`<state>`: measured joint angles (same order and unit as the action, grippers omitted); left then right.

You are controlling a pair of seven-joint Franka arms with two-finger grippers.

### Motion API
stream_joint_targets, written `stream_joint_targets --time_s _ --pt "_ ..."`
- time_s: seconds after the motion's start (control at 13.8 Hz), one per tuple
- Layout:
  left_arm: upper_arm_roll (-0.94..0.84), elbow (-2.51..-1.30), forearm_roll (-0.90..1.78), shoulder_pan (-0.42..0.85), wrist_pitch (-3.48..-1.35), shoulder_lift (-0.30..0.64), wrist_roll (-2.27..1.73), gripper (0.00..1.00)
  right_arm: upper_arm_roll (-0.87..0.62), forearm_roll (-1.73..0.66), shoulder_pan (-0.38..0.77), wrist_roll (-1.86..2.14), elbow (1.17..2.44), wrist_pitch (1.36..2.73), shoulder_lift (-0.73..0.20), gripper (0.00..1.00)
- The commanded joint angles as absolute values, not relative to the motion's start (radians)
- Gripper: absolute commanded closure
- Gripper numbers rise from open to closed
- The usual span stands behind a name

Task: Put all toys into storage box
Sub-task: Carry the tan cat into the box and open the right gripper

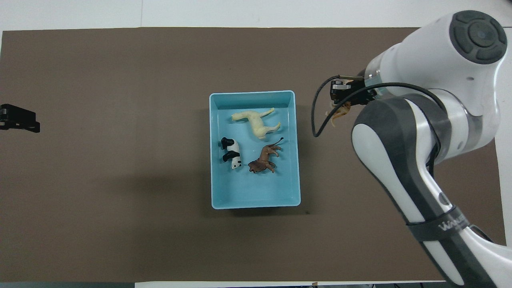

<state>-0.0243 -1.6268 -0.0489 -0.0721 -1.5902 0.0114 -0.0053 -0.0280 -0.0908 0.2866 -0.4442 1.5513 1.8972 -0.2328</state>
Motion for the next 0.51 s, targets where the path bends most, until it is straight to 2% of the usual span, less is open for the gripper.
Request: stream_joint_targets --time_s 0.0,0.22,0.44 --pt "-0.038 -1.583 -0.055 -0.08 -1.577 0.029 0.002 0.0 -0.026 -0.083 0.389 -0.545 1.387 1.859 -0.333 1.0" --pt "-0.037 -1.563 0.003 -0.081 -1.571 0.041 0.0 0.0 -0.026 -0.069 0.501 -0.545 1.397 1.985 -0.379 1.0" --pt "-0.04 -1.578 0.008 -0.081 -1.575 0.037 0.002 0.0 -0.026 -0.078 0.499 -0.546 1.452 2.065 -0.394 1.0"
